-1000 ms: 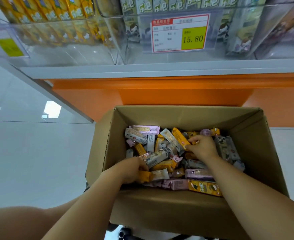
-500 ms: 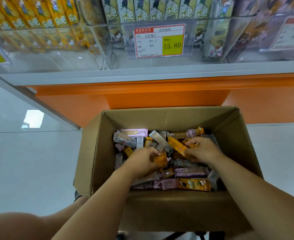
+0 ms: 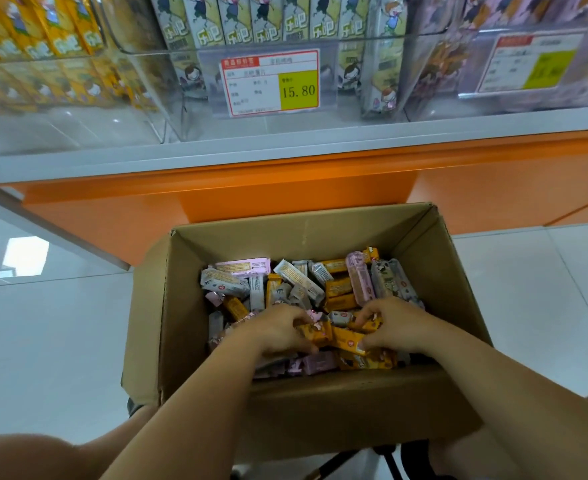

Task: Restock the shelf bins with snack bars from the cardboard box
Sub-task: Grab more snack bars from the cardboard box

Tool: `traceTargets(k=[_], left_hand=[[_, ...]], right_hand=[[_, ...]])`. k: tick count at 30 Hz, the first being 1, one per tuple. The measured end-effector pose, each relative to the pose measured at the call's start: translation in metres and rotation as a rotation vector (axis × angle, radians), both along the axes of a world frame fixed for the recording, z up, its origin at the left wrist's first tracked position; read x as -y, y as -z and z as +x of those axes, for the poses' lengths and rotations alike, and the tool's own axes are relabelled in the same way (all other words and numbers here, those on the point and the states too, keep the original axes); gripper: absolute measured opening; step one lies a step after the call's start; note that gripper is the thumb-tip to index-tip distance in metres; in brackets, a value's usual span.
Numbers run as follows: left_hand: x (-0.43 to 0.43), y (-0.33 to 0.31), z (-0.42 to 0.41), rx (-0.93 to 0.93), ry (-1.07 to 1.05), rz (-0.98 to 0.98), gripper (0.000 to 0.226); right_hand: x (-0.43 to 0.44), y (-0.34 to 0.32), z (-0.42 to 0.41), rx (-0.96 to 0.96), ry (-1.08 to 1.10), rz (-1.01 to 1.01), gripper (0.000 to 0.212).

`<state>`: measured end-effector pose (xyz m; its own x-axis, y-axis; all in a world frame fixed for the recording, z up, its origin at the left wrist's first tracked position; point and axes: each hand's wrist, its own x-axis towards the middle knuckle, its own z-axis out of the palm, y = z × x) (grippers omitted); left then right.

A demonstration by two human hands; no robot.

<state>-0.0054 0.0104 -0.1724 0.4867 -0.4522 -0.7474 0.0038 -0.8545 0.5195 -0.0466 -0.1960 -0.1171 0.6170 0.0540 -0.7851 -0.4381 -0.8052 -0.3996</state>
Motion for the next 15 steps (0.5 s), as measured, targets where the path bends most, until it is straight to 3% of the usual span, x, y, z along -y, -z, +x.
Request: traceTargets(k=[4, 7, 10, 15], left_hand=[[-0.006, 0.001, -0.003, -0.050, -0.011, 0.022, 0.072], [-0.008, -0.002, -0.002, -0.094, 0.000, 0.024, 0.054], [-0.011, -0.004, 0.000, -0.137, 0.019, 0.006, 0.050], [-0.014, -0.003, -0.001, -0.118, 0.017, -0.014, 0.052]], right_hand=[[-0.005, 0.001, -0.001, -0.012, -0.062, -0.058, 0.037], [-0.005, 0.003, -0.001, -0.053, -0.053, -0.045, 0.035], [-0.005, 0.004, -0.004, -0.091, -0.071, -0.029, 0.035], [-0.003, 0.005, -0.006, -0.080, -0.099, -0.014, 0.057]])
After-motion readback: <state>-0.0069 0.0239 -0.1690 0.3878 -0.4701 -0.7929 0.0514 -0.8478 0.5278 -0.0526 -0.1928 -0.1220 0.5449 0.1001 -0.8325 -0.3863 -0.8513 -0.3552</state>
